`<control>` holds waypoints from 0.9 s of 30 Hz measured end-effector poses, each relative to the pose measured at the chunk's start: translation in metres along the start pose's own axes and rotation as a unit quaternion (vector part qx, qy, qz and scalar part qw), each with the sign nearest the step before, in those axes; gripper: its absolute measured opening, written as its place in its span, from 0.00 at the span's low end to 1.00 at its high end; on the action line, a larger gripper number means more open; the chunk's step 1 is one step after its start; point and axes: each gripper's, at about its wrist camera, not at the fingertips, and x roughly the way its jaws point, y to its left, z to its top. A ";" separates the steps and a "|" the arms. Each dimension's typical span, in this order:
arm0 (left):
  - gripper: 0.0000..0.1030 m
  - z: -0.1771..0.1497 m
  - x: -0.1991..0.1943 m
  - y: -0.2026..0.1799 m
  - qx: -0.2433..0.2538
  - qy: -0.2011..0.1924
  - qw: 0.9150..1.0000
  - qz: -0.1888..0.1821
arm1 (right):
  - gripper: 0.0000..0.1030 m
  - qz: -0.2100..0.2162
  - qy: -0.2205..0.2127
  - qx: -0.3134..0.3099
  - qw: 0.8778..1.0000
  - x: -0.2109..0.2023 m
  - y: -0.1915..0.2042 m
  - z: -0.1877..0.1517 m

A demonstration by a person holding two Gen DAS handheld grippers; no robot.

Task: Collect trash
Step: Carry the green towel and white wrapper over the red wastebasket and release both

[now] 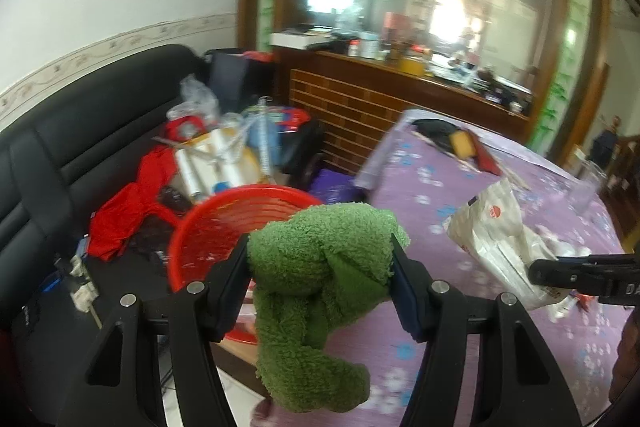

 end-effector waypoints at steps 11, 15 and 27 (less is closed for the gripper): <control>0.61 0.010 0.035 0.054 -0.022 0.026 0.999 0.040 | 0.28 0.031 0.047 0.005 0.998 0.098 0.061 0.055; 0.61 0.012 0.046 0.064 -0.033 0.038 0.998 0.044 | 0.28 0.029 0.055 0.021 0.998 0.126 0.063 0.069; 0.76 0.015 0.044 0.069 -0.050 0.030 0.997 0.044 | 0.60 0.038 0.038 0.040 0.998 0.138 0.060 0.086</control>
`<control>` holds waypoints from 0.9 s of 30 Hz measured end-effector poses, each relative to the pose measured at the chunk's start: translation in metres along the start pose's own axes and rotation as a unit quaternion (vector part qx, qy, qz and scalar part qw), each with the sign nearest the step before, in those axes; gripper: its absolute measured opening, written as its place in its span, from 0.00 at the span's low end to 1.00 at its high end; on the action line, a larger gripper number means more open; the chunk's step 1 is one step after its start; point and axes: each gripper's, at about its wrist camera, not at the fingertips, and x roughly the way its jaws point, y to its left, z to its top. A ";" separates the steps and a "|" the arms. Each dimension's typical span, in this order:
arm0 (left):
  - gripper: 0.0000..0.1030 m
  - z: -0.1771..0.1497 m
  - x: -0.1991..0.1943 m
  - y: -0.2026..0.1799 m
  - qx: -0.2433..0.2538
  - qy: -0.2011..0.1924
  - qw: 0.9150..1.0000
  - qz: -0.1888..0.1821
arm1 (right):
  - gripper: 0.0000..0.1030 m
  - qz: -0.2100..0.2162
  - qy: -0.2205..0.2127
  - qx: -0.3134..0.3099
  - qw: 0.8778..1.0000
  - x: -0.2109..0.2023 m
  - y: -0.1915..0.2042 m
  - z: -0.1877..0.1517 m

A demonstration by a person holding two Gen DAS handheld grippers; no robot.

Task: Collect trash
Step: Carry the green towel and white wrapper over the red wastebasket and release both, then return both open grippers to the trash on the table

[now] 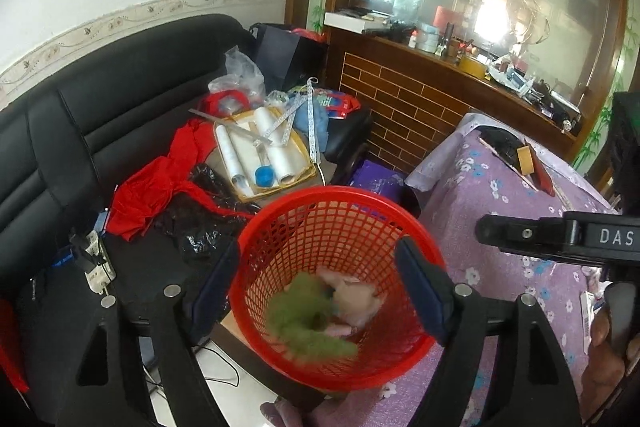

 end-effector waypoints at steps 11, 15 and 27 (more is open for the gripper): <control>0.77 -0.042 -0.028 -0.052 0.029 0.016 0.998 -0.045 | 0.63 -0.036 -0.004 -0.016 0.999 -0.062 -0.040 -0.068; 0.77 -0.059 -0.030 -0.086 0.056 0.034 0.996 -0.064 | 0.64 -0.056 -0.006 -0.002 0.998 -0.084 -0.068 -0.100; 0.77 -0.097 -0.052 -0.184 0.118 0.060 0.983 -0.127 | 0.64 -0.102 -0.049 0.088 0.990 -0.174 -0.162 -0.167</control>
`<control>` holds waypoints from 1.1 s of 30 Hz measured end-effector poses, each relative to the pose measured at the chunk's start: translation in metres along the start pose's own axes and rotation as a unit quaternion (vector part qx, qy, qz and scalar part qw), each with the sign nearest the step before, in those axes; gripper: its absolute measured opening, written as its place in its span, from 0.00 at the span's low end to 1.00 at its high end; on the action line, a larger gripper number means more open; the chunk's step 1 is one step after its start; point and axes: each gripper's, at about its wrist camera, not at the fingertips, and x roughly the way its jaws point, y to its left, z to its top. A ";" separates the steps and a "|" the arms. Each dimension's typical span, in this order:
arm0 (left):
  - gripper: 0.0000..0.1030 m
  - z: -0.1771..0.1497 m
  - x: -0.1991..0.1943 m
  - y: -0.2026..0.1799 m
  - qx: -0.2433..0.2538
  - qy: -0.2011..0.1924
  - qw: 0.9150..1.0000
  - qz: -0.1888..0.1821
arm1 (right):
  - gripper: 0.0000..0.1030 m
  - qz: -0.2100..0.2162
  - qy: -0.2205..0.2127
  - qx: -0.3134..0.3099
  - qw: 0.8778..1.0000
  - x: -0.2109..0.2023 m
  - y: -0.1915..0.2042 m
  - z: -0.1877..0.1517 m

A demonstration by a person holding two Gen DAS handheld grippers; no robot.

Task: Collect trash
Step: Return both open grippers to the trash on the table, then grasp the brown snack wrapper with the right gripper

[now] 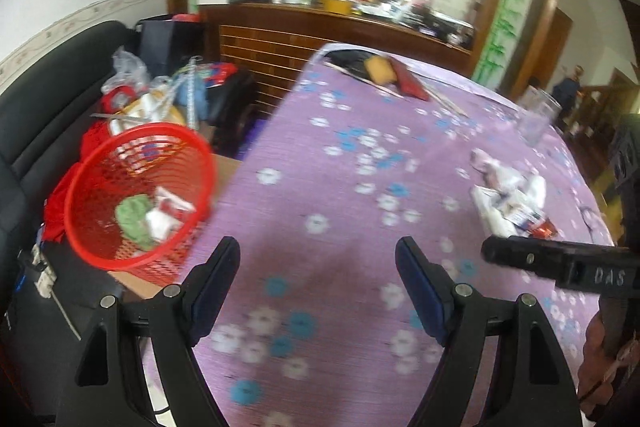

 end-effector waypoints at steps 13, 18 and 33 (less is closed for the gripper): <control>0.77 -0.012 -0.003 -0.063 0.048 0.004 0.998 -0.036 | 0.63 -0.130 -0.050 0.208 0.968 -0.079 -0.174 -0.010; 0.77 -0.016 -0.003 -0.058 0.045 0.009 0.998 -0.032 | 0.63 -0.150 -0.032 0.254 0.955 -0.066 -0.214 0.000; 0.77 -0.022 -0.001 -0.053 0.050 0.027 0.998 -0.024 | 0.35 -0.163 0.002 0.246 0.955 -0.014 -0.231 0.023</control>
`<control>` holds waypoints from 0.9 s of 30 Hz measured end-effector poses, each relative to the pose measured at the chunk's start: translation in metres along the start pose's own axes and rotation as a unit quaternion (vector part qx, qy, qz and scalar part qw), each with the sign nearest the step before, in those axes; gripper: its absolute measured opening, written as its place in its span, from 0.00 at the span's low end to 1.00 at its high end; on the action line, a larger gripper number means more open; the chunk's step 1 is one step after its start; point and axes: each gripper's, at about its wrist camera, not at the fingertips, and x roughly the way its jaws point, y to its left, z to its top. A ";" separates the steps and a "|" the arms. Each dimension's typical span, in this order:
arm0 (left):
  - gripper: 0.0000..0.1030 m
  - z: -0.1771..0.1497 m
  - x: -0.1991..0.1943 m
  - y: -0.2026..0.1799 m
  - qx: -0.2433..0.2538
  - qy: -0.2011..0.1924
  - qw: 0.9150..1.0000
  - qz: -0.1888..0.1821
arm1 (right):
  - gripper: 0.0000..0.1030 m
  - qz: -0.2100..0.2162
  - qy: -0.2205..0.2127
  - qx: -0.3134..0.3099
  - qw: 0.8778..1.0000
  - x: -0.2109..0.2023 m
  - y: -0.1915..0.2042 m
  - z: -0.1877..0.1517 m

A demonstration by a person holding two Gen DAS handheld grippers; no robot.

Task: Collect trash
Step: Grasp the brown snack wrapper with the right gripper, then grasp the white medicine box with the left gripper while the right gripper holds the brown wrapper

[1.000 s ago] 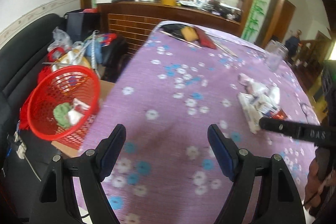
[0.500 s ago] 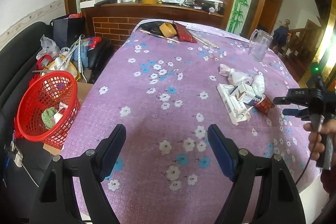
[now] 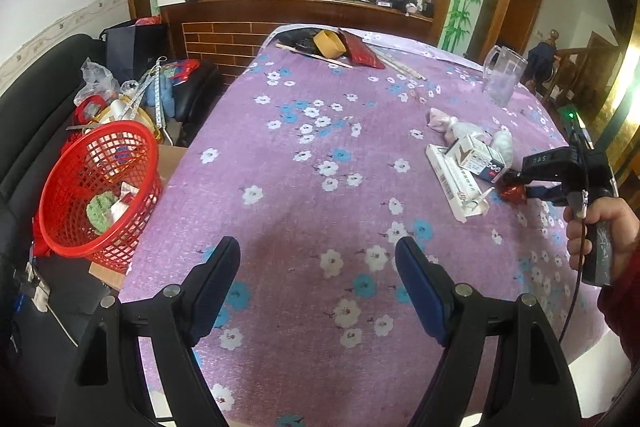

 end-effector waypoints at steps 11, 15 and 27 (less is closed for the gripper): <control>0.76 0.019 0.030 -0.076 0.066 0.023 0.995 -0.074 | 0.33 0.060 0.011 -0.055 0.997 -0.037 -0.006 -0.058; 0.76 0.018 0.047 -0.129 0.156 0.019 0.983 -0.095 | 0.33 0.062 -0.001 -0.056 0.997 -0.058 -0.022 -0.070; 0.23 0.025 0.130 -0.186 0.231 0.059 0.967 -0.087 | 0.33 0.056 -0.010 -0.046 0.997 -0.097 -0.074 -0.093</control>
